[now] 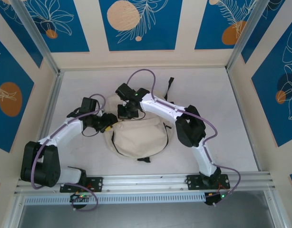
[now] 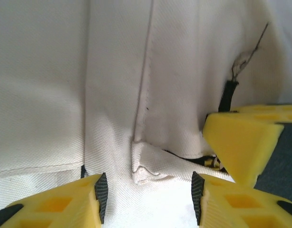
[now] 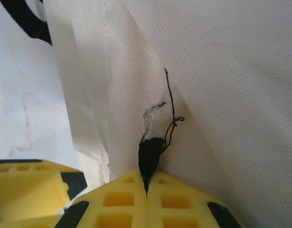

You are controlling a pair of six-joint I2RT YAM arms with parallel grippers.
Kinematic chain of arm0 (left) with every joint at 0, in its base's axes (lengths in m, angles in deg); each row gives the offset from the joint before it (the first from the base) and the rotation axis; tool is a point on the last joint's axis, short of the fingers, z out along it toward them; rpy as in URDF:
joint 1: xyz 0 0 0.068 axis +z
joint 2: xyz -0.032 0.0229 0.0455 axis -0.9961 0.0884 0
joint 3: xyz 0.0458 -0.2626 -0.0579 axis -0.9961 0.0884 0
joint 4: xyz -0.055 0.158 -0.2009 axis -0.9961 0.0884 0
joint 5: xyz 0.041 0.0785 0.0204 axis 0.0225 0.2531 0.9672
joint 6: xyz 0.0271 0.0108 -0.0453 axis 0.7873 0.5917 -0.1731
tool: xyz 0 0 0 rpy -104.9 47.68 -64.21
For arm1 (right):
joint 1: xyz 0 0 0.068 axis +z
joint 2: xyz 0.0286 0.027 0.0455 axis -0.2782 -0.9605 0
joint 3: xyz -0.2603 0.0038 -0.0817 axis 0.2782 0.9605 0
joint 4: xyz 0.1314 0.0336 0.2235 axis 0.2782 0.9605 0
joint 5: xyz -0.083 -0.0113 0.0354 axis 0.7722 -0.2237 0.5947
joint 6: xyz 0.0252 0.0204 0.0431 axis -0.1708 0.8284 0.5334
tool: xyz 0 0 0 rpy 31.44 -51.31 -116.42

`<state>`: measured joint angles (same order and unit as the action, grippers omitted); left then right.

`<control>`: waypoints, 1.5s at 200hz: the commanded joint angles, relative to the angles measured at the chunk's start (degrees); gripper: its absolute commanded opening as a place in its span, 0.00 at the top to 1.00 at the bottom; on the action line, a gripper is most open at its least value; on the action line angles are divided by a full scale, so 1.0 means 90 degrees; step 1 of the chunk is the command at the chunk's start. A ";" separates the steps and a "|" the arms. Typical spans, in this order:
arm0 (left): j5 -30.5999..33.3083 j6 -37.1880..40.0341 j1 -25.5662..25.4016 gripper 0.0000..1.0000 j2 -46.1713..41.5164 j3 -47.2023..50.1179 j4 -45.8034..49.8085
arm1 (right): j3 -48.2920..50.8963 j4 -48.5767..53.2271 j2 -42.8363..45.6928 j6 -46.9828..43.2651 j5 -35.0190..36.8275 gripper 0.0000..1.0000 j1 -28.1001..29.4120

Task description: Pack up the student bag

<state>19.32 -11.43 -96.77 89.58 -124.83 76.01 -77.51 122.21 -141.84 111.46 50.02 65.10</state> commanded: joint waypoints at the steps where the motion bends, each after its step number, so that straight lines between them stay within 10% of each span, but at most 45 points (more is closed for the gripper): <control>1: 0.0027 -0.0438 0.0102 0.48 -0.0059 0.0086 -0.0280 | 0.0316 -0.0697 0.0559 0.0048 -0.0901 1.00 -0.0026; 105: -0.1226 -0.1185 0.0103 0.51 0.0760 0.0231 -0.1665 | 0.0975 -0.1015 0.1017 0.0305 -0.1007 1.00 -0.0107; 171: -0.0790 -0.0899 0.0104 1.00 0.0714 0.0186 -0.1289 | 0.0822 -0.0196 0.0975 0.0283 0.0366 0.82 0.0020; 300: -0.0547 -0.0445 0.0107 1.00 0.0568 0.0029 -0.0772 | 0.0558 0.0060 0.1011 0.0047 0.0978 0.96 0.0303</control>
<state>13.27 -17.29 -96.18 95.81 -123.13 65.61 -72.46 123.26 -135.57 112.82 59.48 67.49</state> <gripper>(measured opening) 0.047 0.077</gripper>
